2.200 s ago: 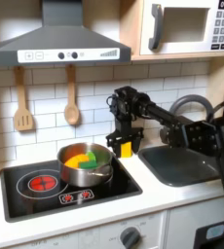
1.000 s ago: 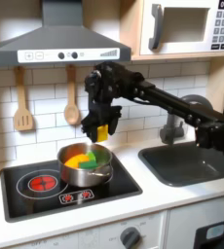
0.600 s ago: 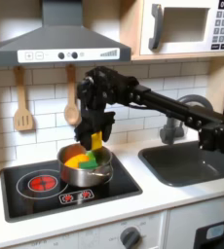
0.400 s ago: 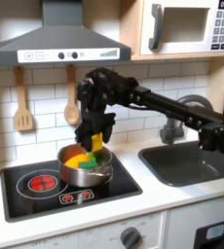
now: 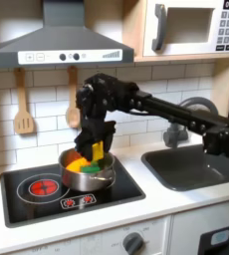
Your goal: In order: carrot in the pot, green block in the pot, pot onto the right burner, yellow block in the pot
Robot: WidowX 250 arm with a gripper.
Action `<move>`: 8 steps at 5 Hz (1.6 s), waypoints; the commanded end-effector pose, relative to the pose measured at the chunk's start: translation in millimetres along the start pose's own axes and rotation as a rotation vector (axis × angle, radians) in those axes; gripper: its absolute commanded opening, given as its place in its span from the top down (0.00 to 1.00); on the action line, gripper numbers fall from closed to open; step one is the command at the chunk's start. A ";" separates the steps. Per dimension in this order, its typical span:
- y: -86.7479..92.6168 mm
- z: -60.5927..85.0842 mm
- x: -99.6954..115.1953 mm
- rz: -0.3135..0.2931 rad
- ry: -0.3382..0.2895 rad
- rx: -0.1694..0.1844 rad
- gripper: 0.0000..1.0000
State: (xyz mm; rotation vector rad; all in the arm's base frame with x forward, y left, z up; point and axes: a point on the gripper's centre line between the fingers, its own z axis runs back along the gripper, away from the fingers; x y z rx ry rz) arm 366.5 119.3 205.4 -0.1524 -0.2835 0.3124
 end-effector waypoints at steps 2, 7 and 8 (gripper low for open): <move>-3.3 9.3 -0.9 0.002 -0.017 0.001 0.00; -10.9 78.1 22.4 -0.112 -0.348 0.018 0.00; -13.1 88.0 30.4 -0.134 -0.442 0.041 0.00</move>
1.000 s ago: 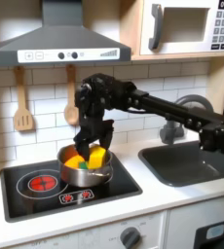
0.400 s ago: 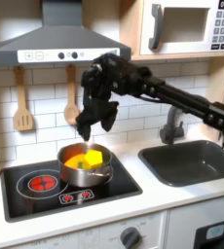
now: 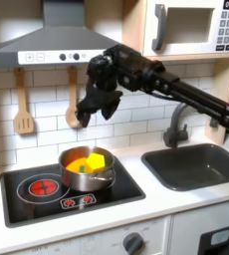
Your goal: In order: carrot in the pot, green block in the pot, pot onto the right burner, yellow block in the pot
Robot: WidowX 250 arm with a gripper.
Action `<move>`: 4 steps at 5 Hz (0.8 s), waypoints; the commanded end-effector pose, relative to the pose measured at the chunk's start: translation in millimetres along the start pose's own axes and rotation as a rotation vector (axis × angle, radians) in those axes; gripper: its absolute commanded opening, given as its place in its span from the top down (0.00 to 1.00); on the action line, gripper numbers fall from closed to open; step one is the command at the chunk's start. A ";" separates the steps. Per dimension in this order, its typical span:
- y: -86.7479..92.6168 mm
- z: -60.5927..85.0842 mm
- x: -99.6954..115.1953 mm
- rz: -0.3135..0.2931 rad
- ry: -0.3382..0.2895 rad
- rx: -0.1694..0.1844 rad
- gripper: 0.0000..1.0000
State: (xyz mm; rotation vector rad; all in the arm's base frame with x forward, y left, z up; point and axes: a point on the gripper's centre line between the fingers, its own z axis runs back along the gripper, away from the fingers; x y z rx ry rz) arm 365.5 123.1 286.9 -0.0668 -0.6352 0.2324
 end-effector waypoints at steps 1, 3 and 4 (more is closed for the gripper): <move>-2.3 12.1 27.6 -0.071 -0.177 0.021 0.00; -11.3 29.8 50.1 -0.132 -0.358 0.013 0.00; -9.3 23.0 46.7 -0.126 -0.327 0.013 0.00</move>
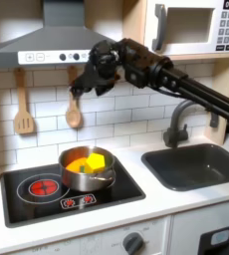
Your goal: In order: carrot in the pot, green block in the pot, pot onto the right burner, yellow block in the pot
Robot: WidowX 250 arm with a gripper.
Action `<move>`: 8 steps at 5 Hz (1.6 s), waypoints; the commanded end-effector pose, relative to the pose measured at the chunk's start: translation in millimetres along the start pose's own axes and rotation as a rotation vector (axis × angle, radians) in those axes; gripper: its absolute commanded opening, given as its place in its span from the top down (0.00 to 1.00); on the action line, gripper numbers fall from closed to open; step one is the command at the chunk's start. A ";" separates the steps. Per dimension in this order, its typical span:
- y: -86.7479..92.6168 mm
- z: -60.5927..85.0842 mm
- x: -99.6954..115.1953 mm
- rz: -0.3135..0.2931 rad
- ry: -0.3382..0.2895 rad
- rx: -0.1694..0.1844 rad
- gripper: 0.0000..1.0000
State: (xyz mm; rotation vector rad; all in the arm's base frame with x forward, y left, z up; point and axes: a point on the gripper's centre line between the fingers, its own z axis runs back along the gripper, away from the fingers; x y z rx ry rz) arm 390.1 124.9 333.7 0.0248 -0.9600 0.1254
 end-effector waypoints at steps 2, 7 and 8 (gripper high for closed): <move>-6.2 8.1 -6.7 -0.021 -0.048 -0.030 0.00; 6.1 33.5 33.3 0.000 -0.306 -0.030 1.00; 8.5 28.7 37.5 -0.007 -0.302 -0.025 1.00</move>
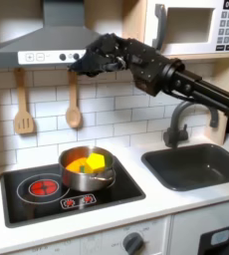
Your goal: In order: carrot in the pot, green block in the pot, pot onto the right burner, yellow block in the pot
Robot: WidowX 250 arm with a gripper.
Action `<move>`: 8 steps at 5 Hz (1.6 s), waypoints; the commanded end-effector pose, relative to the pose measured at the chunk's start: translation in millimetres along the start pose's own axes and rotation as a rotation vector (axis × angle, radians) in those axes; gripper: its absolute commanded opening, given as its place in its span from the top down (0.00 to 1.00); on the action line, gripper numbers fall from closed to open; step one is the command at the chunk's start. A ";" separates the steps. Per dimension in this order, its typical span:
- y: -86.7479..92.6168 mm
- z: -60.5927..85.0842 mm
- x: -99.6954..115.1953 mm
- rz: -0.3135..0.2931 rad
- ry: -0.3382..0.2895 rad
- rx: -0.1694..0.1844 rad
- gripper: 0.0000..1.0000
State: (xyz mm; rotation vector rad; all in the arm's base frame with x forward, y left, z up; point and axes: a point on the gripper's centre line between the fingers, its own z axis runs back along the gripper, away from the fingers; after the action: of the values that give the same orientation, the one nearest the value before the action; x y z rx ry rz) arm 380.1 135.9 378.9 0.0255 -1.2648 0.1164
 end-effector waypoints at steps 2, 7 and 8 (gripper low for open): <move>1.3 -14.6 6.2 0.003 -0.004 -0.009 1.00; 1.8 -19.8 10.5 -0.013 -0.007 -0.014 1.00; -0.6 -3.8 11.5 -0.038 -0.013 -0.006 1.00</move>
State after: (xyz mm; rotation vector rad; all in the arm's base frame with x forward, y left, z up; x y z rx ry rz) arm 395.4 137.6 381.1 0.0305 -1.2653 0.0906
